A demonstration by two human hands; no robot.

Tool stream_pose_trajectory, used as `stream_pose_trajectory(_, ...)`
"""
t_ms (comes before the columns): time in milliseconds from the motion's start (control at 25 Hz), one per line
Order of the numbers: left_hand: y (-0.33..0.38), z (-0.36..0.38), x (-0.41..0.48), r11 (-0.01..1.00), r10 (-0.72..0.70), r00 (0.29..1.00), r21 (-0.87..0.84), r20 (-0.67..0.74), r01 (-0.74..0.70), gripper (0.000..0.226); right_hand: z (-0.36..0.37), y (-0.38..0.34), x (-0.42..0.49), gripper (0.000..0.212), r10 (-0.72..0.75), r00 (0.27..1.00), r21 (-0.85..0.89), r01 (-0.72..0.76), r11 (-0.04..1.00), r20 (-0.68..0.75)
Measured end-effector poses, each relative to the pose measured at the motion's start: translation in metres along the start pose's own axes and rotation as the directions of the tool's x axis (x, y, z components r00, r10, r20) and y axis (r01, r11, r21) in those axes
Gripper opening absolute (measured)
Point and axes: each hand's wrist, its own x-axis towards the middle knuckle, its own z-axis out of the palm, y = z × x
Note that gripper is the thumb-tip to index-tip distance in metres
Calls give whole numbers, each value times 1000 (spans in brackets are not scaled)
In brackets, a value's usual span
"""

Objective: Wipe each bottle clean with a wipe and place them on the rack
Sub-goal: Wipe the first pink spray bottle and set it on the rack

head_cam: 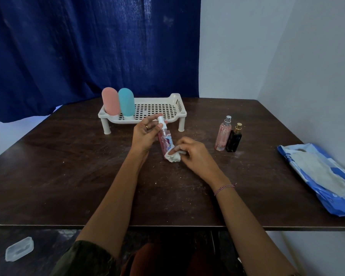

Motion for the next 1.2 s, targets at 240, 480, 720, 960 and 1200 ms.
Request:
stream_pose_trajectory(240, -1, 2, 0, 999, 0, 999, -45, 45, 2, 34, 0, -4, -1, 22, 7, 992, -78, -17, 997, -122)
stream_pose_trajectory(480, -2, 1, 0, 996, 4, 997, -86, 78, 3, 33, -2, -1, 1, 20, 60, 993, 64, -54, 997, -97)
stream_pose_trajectory(720, -4, 4, 0, 992, 21, 989, -124, 147, -3, 32, -1, -1, 3, 20, 95, 971, 81, -79, 994, -221)
stream_pose_trajectory(960, -5, 2, 0, 991, 42, 985, -133, 170, -19, 33, -1, 0, 2, 21, 11, 979, 56, 1, 998, -202)
stream_pose_trajectory(1200, -5, 6, -2, 989, 74, 970, -140, 232, -42, 33, -1, 0, 2, 20, 7, 944, 17, -2, 1000, -329)
